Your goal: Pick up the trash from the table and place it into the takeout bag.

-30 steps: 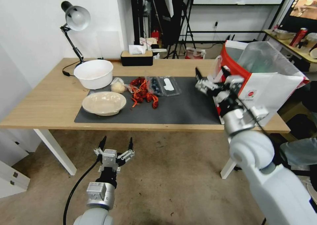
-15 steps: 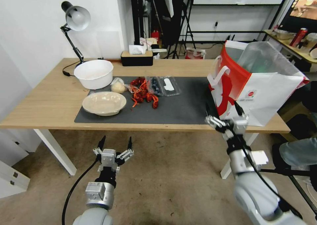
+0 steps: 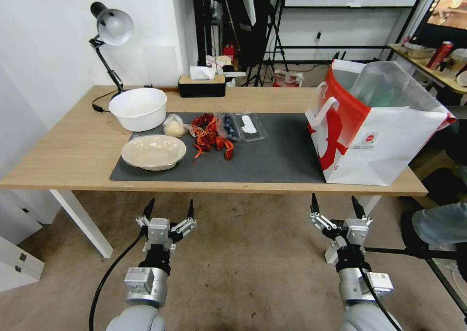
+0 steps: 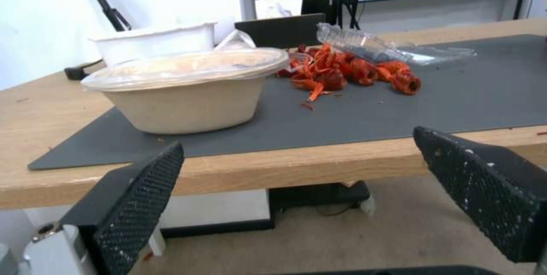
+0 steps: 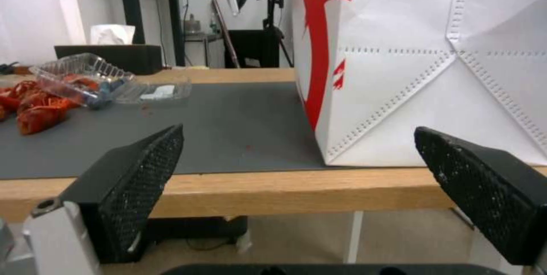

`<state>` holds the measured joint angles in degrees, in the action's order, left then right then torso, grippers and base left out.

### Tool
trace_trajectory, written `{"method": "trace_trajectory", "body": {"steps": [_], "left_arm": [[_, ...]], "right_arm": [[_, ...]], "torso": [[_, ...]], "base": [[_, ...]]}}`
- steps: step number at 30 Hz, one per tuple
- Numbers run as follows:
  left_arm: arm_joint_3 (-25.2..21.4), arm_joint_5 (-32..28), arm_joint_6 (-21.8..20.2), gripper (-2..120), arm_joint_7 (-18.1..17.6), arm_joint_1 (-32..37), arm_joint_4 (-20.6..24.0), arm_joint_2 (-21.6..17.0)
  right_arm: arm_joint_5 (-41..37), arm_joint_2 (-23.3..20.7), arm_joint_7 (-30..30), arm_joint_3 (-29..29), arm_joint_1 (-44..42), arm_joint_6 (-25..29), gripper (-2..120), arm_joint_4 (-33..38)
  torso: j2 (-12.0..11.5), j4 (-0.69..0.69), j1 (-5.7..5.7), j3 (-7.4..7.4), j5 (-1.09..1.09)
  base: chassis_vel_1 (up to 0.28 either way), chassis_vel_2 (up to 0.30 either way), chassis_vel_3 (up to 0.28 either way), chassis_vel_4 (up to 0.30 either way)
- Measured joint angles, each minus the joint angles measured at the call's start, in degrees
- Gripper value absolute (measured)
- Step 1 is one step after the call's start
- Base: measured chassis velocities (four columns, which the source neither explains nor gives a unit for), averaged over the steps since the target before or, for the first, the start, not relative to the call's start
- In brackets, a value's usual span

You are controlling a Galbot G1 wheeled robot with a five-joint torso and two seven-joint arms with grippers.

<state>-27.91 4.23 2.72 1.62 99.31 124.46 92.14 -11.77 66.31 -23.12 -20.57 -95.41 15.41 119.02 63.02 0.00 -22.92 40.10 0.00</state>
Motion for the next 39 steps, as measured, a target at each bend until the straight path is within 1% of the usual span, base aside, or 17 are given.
{"method": "trace_trajectory", "body": {"steps": [9,16,18,19,20,23,24,26,27,28,29,31,32,33,35,37,39], "left_arm": [[-0.18,-0.12,0.00,100,-0.06,-0.19,0.06,0.00],[-0.32,-2.50,-0.35,100,-1.19,-2.22,-0.33,0.00],[-0.25,-7.12,-1.53,100,-2.45,-4.17,-0.47,0.00],[-0.17,-10.75,-2.69,100,-3.38,-5.39,-0.53,0.00],[-0.17,-10.75,-2.69,100,-3.38,-5.39,-0.53,0.00],[-0.31,-19.72,-6.42,100,-5.98,-8.80,-0.54,-0.74],[-0.31,-19.72,-6.42,100,-5.98,-8.80,-0.54,-0.74],[-0.79,-26.61,-9.50,100,-8.19,-11.42,-0.37,-2.03],[-1.21,-31.90,-11.72,100,-10.54,-13.50,-0.33,-3.48],[-1.21,-31.90,-11.72,100,-10.54,-13.50,-0.33,-3.48],[-1.48,-34.42,-12.71,100,-11.90,-14.63,-0.36,-4.29],[-2.26,-41.30,-14.93,100,-16.00,-17.97,-1.77,-6.99],[-2.26,-41.30,-14.93,100,-16.00,-17.97,-1.77,-6.99],[-2.53,-43.92,-15.43,100,-17.64,-19.36,-2.92,-8.32],[-2.64,-46.64,-16.07,100,-19.46,-21.07,-4.33,-9.69],[-2.66,-47.28,-16.21,100,-19.91,-21.56,-4.82,-10.05],[-2.77,-48.65,-16.31,100,-21.03,-23.36,-6.73,-11.20]], "right_arm": [[0.27,0.36,-0.07,0.63,0.94,-0.22,100,-0.16],[0.58,0.58,-0.16,0.65,0.92,-0.30,100,-0.31],[0.70,0.61,-0.18,0.66,0.98,-0.40,100,-0.31],[0.76,0.61,-0.19,0.86,1.11,-0.46,100,-0.31],[0.76,0.61,-0.19,0.86,1.11,-0.46,100,-0.31],[1.03,0.62,-0.27,1.54,1.54,-0.59,100,-0.41],[1.03,0.62,-0.27,1.54,1.54,-0.59,100,-0.41],[1.22,0.67,-0.32,1.83,1.66,-0.62,100,-0.51],[1.33,0.68,-0.33,2.12,1.75,-0.68,100,-0.57],[1.33,0.68,-0.33,2.12,1.75,-0.68,100,-0.57],[1.39,0.68,-0.33,2.22,1.81,-0.72,100,-0.58],[1.55,0.72,-0.41,2.34,1.87,-0.83,100,-0.59],[1.55,0.72,-0.41,2.34,1.87,-0.83,100,-0.59],[1.63,0.76,-0.45,2.33,1.84,-0.87,100,-0.58],[1.76,0.83,-0.51,2.32,1.81,-0.95,100,-0.56],[1.82,0.89,-0.52,2.32,1.81,-0.97,100,-0.54],[1.97,1.10,-0.58,2.32,1.81,-1.01,100,-0.49]], "torso": [[0.00,0.00,0.00,0.00,0.00],[0.00,0.00,0.00,0.01,-0.01],[0.00,0.00,0.00,0.01,0.00],[0.00,-0.01,0.00,0.01,-0.01],[0.00,-0.01,0.00,0.01,-0.01],[0.00,0.00,0.00,0.01,0.00],[0.00,0.00,0.00,0.01,0.00],[0.00,-0.01,0.00,0.01,-0.01],[0.00,-0.01,0.00,0.01,-0.01],[0.00,-0.01,0.00,0.01,-0.01],[0.00,-0.01,0.00,0.01,-0.01],[0.00,-0.01,0.00,0.01,-0.02],[0.00,-0.01,0.00,0.01,-0.02],[0.00,0.00,0.00,0.01,-0.01],[0.00,0.00,0.00,0.01,-0.02],[0.00,-0.01,0.00,0.01,-0.01],[0.00,0.00,0.00,0.01,-0.02]], "base": [[0.000,0.000,0.000,0.000],[0.000,0.000,0.000,0.000],[0.000,0.000,0.000,0.000],[0.000,0.000,0.000,0.000],[0.000,0.000,0.000,0.000],[0.000,0.000,0.000,0.000],[0.000,0.000,0.000,0.000],[0.000,0.000,0.000,0.000],[0.000,0.000,0.000,0.000],[0.000,0.000,0.000,0.000],[0.000,0.000,0.000,0.000],[0.000,0.000,0.000,0.000],[0.000,0.000,0.000,0.000],[0.000,0.000,0.000,0.000],[0.000,0.000,0.000,0.000],[0.000,0.000,0.000,0.000],[0.000,0.000,0.000,0.000]]}}
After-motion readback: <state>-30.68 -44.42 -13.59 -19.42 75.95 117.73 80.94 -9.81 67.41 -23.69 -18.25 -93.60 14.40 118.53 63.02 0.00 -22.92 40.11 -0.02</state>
